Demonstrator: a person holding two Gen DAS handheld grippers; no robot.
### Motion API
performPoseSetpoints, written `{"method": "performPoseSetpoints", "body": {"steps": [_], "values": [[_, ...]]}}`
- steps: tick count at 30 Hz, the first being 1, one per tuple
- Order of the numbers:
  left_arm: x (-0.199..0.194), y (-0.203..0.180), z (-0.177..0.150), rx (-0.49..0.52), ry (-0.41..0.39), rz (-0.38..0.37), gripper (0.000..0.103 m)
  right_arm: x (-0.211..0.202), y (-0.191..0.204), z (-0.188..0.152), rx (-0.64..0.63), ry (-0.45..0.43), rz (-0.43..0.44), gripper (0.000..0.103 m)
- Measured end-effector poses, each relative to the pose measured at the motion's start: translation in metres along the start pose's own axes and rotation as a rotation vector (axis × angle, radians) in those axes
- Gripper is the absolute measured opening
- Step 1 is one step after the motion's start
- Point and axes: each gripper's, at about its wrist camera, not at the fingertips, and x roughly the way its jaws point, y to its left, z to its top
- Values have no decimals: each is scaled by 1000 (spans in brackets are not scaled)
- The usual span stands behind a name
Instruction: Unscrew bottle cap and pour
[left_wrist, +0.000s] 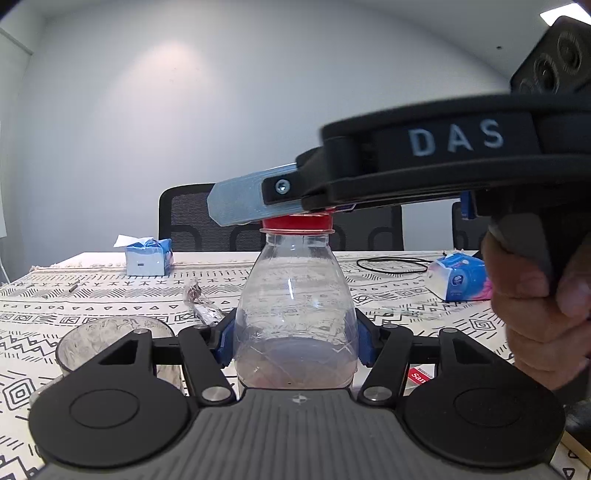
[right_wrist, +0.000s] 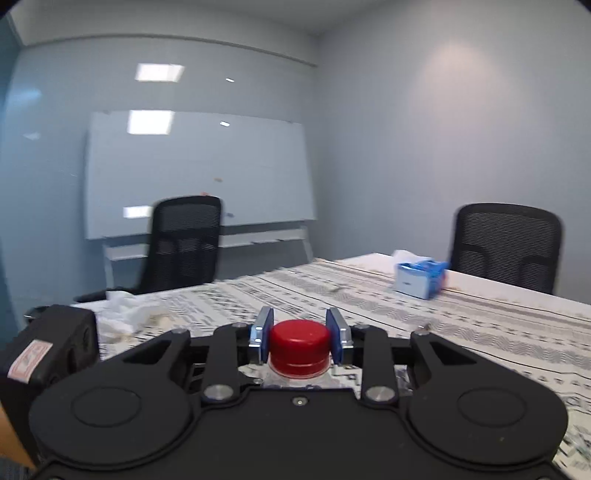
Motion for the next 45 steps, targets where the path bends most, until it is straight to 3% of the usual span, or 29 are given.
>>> {"method": "performPoseSetpoints", "body": {"steps": [5,8,10,12,13,15,17,19,22,27,33,35,39,42,45], "values": [[0,0,-1,5,-1,-15,57,-5,-30,-4,48,-17,191,34],[1,2,0,-7,0,-8,57,-8,-9,5,44,14,60,34],[2,2,0,-17,2,2,58,-8,16,10,16,21,-104,43],[2,1,0,-18,2,15,58,-2,41,13,-5,41,-266,43],[2,-1,0,-8,1,26,58,0,47,13,-8,44,-307,43],[2,-5,-1,5,-2,40,58,7,57,14,-17,62,-371,33],[2,-6,-1,8,-3,45,58,11,59,13,-15,69,-395,33],[2,-3,-1,4,-3,35,58,9,57,12,-19,68,-376,33],[2,0,-1,1,-1,20,57,4,42,7,-12,49,-264,33],[2,1,-1,-1,-1,15,57,0,22,-1,-108,-16,-83,33],[3,3,0,-14,4,-4,57,-2,-3,3,-37,-23,66,33],[3,3,0,-18,4,1,58,-1,7,8,-11,6,-7,34],[3,-1,-1,-18,3,30,58,9,48,20,30,58,-284,36],[3,-5,-1,-8,2,55,58,20,59,21,50,96,-396,34],[3,-6,0,-9,2,63,58,29,63,20,34,116,-435,33]]}}
